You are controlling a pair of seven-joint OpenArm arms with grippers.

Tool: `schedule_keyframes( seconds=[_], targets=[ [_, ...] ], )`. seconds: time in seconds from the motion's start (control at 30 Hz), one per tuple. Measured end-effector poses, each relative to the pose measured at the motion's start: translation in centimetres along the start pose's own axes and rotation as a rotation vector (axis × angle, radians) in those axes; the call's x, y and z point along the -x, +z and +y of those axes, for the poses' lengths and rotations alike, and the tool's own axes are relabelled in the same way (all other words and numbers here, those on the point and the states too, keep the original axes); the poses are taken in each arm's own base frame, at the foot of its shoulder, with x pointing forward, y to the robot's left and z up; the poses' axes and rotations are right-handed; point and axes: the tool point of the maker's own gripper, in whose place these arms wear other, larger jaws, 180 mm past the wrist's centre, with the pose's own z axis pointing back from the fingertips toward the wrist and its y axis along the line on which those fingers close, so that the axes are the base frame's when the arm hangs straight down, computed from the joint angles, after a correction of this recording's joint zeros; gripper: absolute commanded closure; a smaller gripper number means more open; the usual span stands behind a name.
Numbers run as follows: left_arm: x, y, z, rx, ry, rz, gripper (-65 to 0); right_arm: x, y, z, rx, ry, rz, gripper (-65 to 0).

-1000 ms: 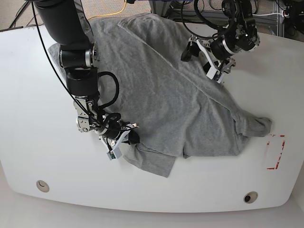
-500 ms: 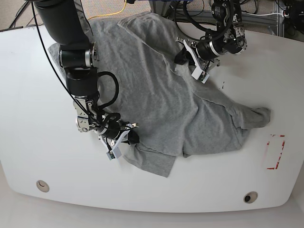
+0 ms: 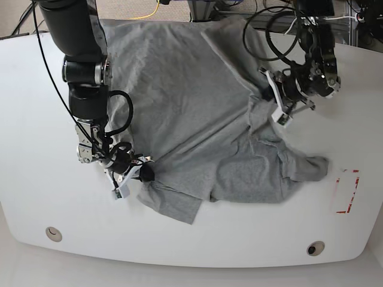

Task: Layout the t-shirt on the table in an organized manner, then fold the t-shirt properly
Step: 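Grasp the shirt's hem with the right gripper and drag it outward, then move the left gripper to the shirt's shoulder edge and pinch it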

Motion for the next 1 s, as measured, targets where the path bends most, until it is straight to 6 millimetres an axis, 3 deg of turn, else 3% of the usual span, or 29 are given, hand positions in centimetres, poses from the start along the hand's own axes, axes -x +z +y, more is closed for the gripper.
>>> schedule_keyframes(
  seconds=[0.27, 0.5, 0.77, 0.9, 1.0],
  targets=[
    [-3.8, 1.9, 8.9, -0.142, -0.044, 0.009, -10.6, 2.0, 4.4, -3.6, 0.11, -0.011, 0.017, 0.0],
    [-8.3, 3.8, 14.3, -0.209, -0.113, 0.006, -10.6, 4.2, 9.2, -3.8, 0.2, 0.076, 0.042, 0.0],
    [-11.8, 4.0, 15.7, -0.212, -0.16, -0.037, -10.7, 8.4, 13.0, -1.8, 0.263, 0.062, 0.057, 0.0],
    [-11.9, 3.5, 15.4, -0.2, -0.178, -0.016, -10.8, 10.0, 14.1, -1.0, 0.271, 0.066, 0.069, -0.3],
    [-11.8, 3.0, 14.8, -0.189, -0.185, -0.007, -11.0, 10.1, 14.3, -0.8, 0.275, 0.072, 0.068, -3.8]
  ],
)
